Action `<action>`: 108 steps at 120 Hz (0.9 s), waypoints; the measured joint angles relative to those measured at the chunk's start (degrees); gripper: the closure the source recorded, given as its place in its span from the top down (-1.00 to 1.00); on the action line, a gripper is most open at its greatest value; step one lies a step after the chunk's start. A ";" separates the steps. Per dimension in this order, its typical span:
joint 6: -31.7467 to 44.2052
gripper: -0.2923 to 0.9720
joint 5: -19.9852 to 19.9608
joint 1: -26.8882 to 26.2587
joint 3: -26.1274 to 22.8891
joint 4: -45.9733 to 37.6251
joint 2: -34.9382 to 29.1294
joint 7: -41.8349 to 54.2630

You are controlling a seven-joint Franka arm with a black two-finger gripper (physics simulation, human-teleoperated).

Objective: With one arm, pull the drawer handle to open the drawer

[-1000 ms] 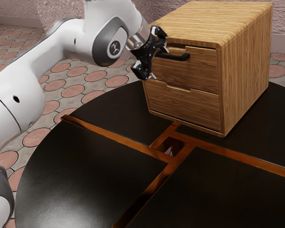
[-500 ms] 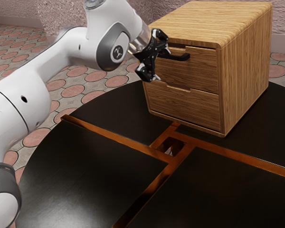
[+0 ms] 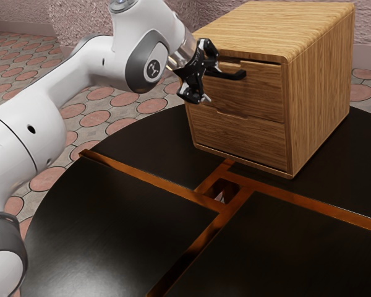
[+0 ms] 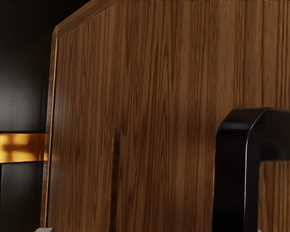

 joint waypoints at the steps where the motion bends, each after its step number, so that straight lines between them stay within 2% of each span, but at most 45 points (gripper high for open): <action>1: 0.00 0.17 0.00 0.01 0.01 0.01 0.00 0.02; 26: 0.04 0.09 -0.11 0.55 0.09 0.33 0.10 0.57; 48: -0.01 -0.35 -0.18 0.74 0.12 0.28 0.01 0.92; 65: -0.09 -0.55 -0.21 0.69 0.27 -0.77 -1.01 1.38; 83: -0.17 -0.65 -0.10 0.47 0.39 -5.82 -5.02 2.16; 108: -0.39 -0.67 0.11 0.68 0.39 -14.37 -11.59 3.52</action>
